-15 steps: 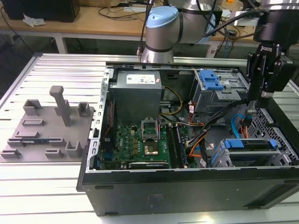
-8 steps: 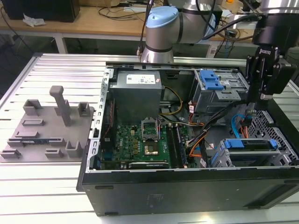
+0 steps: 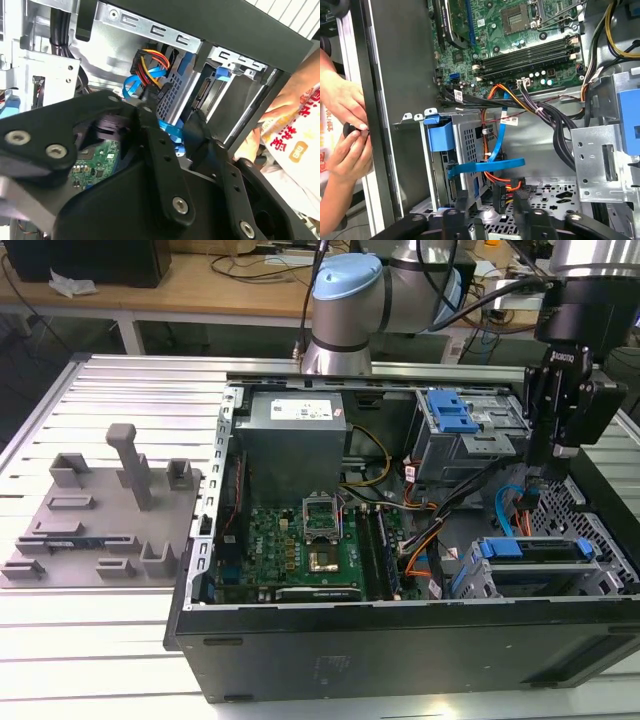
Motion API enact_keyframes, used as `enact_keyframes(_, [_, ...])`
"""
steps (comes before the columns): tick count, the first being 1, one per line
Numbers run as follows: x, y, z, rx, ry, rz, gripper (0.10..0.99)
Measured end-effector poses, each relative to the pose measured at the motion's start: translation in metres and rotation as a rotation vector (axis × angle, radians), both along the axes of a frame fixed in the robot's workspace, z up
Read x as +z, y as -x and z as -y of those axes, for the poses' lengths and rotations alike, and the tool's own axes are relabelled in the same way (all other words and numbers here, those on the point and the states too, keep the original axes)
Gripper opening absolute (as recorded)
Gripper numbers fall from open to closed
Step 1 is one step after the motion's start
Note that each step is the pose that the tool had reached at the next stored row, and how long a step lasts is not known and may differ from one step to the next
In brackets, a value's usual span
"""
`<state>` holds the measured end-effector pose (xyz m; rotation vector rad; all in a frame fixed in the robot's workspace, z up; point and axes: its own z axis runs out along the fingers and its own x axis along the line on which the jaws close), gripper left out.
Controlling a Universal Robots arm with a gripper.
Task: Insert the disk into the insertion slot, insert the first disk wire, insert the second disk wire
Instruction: 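Insert the first disk wire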
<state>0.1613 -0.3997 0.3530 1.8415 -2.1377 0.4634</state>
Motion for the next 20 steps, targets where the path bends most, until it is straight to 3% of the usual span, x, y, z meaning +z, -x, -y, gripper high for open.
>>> enact_keyframes(1, [-0.0004,-0.0001,-0.0003,0.0,0.002,0.0,0.494])
enact_keyframes(2, [-0.0007,-0.0002,-0.0005,0.0,0.003,0.0,0.42])
enact_keyframes(5, [-0.0025,-0.0005,-0.0006,0.0,0.005,0.0,0.42])
enact_keyframes(9, [-0.0103,-0.0007,-0.0005,0.0,0.012,0.0,0.42])
enact_keyframes(12, [-0.0118,-0.0016,-0.0018,0.001,0.022,0.0,0.42])
enact_keyframes(20, [-0.0162,-0.0026,-0.0056,0.001,0.028,0.0004,0.42])
